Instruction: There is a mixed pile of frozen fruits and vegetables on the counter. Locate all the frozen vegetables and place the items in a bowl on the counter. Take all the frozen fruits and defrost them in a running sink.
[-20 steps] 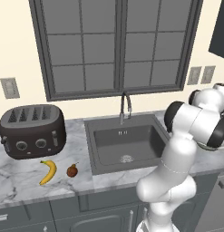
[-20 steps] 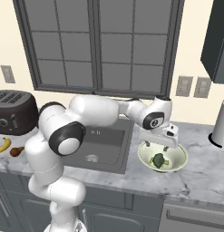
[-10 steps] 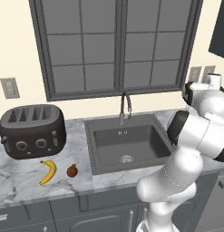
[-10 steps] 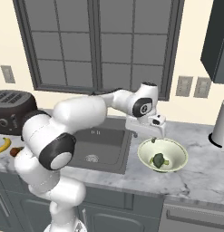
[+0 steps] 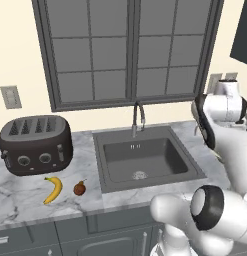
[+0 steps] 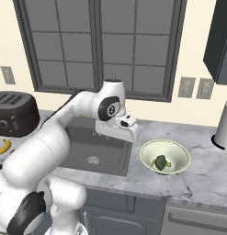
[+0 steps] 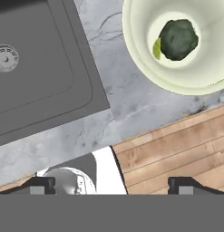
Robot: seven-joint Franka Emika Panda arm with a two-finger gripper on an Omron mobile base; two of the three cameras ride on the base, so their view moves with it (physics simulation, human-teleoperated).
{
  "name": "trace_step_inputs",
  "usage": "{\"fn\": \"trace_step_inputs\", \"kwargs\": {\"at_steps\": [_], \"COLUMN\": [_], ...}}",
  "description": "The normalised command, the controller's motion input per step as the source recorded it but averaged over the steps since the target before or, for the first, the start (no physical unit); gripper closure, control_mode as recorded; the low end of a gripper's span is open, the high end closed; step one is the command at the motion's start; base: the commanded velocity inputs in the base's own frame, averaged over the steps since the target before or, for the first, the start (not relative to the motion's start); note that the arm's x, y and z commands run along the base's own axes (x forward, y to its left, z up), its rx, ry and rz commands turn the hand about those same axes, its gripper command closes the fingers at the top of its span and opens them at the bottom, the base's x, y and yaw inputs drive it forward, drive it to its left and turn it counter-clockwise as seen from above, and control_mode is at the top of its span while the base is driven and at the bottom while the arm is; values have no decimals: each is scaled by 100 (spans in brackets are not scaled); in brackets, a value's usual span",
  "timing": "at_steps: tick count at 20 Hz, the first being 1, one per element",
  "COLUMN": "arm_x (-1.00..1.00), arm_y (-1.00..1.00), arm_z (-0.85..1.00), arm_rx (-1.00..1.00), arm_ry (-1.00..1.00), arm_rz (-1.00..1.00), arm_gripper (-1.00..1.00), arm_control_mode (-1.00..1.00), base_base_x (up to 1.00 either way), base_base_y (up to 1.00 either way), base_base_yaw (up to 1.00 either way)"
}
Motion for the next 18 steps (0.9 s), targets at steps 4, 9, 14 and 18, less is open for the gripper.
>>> {"fn": "trace_step_inputs", "kwargs": {"at_steps": [4,9,14,18], "arm_x": [-95,-73,-56,-26], "arm_y": [100,100,55,11], "arm_z": [24,25,-7,-21], "arm_rx": [-23,-29,-7,0], "arm_ry": [-11,-12,-12,1], "arm_rz": [0,0,-10,-2], "arm_gripper": [-100,-100,-100,-100], "arm_control_mode": [-100,-100,-100,-100], "base_base_x": [0,0,0,0], "base_base_y": [0,0,0,0], "base_base_yaw": [0,0,0,0]}}
